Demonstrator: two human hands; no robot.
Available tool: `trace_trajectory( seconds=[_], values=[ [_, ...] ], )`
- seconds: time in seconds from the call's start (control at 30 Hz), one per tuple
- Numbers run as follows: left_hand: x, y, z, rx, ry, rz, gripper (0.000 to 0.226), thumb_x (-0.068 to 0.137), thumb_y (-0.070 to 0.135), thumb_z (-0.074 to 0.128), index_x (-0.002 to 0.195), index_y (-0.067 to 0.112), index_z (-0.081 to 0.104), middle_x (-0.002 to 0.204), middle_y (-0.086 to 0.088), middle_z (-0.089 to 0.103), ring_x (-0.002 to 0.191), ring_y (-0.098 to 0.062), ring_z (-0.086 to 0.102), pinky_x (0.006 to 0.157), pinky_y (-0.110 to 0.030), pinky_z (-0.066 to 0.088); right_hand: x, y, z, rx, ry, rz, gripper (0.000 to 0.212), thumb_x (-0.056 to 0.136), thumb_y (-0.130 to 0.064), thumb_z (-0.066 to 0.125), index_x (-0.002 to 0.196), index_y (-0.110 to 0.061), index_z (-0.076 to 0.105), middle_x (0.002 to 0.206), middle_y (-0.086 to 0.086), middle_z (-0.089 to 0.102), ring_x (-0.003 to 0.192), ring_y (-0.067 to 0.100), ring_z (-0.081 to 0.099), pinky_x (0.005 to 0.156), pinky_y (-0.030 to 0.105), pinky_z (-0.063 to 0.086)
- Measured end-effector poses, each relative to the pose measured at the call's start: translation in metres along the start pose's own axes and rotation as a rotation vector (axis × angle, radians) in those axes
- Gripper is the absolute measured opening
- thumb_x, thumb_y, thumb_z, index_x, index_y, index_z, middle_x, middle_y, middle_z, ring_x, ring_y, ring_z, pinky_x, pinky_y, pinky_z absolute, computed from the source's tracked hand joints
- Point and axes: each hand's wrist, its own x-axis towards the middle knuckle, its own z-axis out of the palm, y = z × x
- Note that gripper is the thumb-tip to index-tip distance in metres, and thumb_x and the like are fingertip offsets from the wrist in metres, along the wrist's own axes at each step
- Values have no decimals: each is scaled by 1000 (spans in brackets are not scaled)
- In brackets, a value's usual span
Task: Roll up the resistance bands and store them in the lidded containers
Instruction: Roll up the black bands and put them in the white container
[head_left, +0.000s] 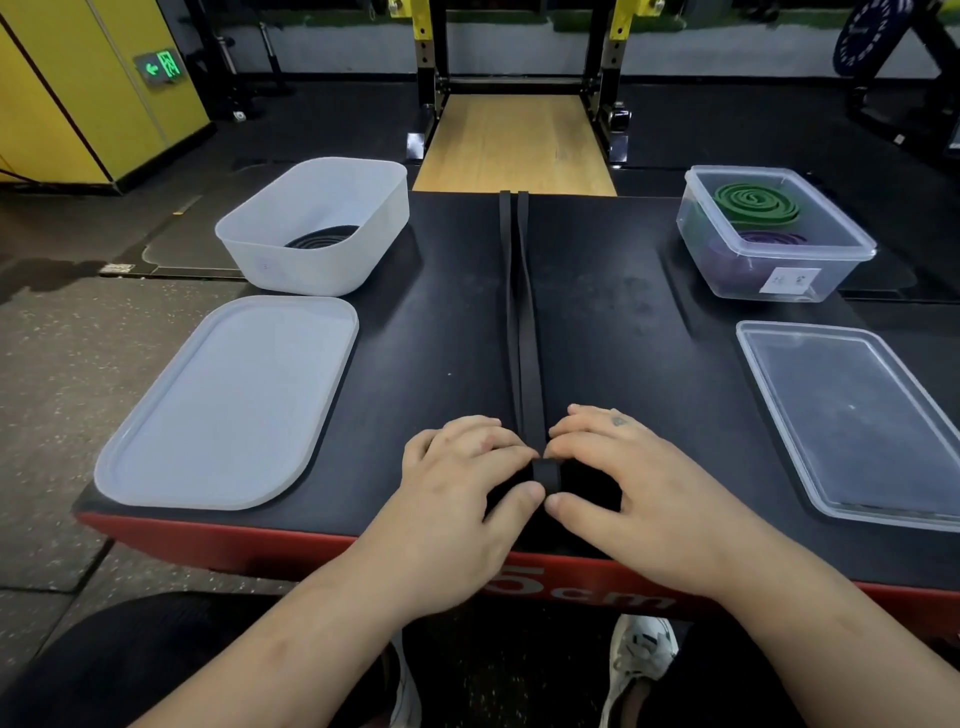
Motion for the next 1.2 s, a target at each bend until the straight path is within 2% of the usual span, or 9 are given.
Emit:
trace_trajectory(
  seconds=[0.17, 0.3, 0.4, 0.5, 0.63, 0.73, 0.93, 1.03, 1.2],
  values=[
    [-1, 1, -5, -40, -7, -36, 42, 97, 50, 56, 139, 47, 48, 128, 44, 45, 140, 22, 12, 116, -18, 5, 5, 2, -1, 7, -27, 40, 57, 91, -69, 41, 139, -43, 58, 145, -34, 42, 150, -10, 17, 124, 37, 29],
    [0, 0, -2, -18, -6, -43, 40, 96, 47, 62, 135, 47, 52, 116, 55, 38, 136, 26, 10, 109, -7, -2, 4, -2, -3, 50, -12, 60, 43, 95, -58, 51, 136, -46, 56, 142, -34, 46, 145, -17, 20, 123, 27, 27],
    [2, -1, -1, -9, 12, -36, 43, 97, 52, 57, 139, 45, 52, 130, 38, 48, 141, 18, 14, 116, -18, 4, -1, -2, -6, 100, 28, 69, 34, 95, -48, 62, 128, -53, 55, 120, -51, 47, 128, -33, 24, 112, 5, 24],
    [4, -3, -1, -19, 26, -49, 43, 97, 54, 55, 139, 42, 54, 136, 31, 51, 143, 13, 17, 121, -30, 11, -1, -4, -6, 77, -13, 77, 40, 96, -43, 67, 132, -54, 53, 112, -59, 31, 115, -47, 4, 102, -9, 1],
    [5, -2, 0, -10, 16, -47, 42, 101, 51, 51, 142, 40, 52, 135, 37, 47, 140, 22, 11, 121, -27, 8, 2, -5, -3, 62, -19, 140, 49, 95, -53, 64, 140, -61, 46, 155, -34, 33, 145, -17, 7, 124, 19, 10],
    [5, -2, -2, -39, 3, -84, 47, 100, 52, 51, 146, 48, 42, 142, 40, 39, 126, 34, 2, 113, -12, 5, 4, -5, -5, 71, -38, 180, 51, 97, -58, 57, 145, -61, 41, 164, -26, 28, 156, 0, 6, 128, 35, 17],
    [9, -2, -3, -23, 25, -86, 48, 94, 50, 64, 139, 50, 48, 144, 29, 40, 125, 35, 1, 117, -21, 7, 6, -5, -1, 40, -16, 149, 51, 102, -55, 48, 152, -48, 41, 164, -22, 30, 154, -2, 11, 126, 27, 16],
    [11, -3, -3, -31, 59, -60, 41, 93, 50, 64, 133, 48, 54, 138, 27, 49, 139, 21, 14, 119, -25, 11, 6, -5, 0, 42, 9, 115, 48, 102, -52, 49, 150, -45, 45, 161, -21, 35, 152, -6, 16, 123, 21, 16],
    [1, -3, -4, -38, 42, -32, 39, 87, 53, 67, 124, 43, 60, 112, 50, 44, 137, 21, 18, 117, -26, 14, -2, -3, 0, 45, -37, 24, 43, 102, -47, 53, 145, -43, 51, 149, -29, 45, 144, -22, 15, 126, 22, 17]
  ],
)
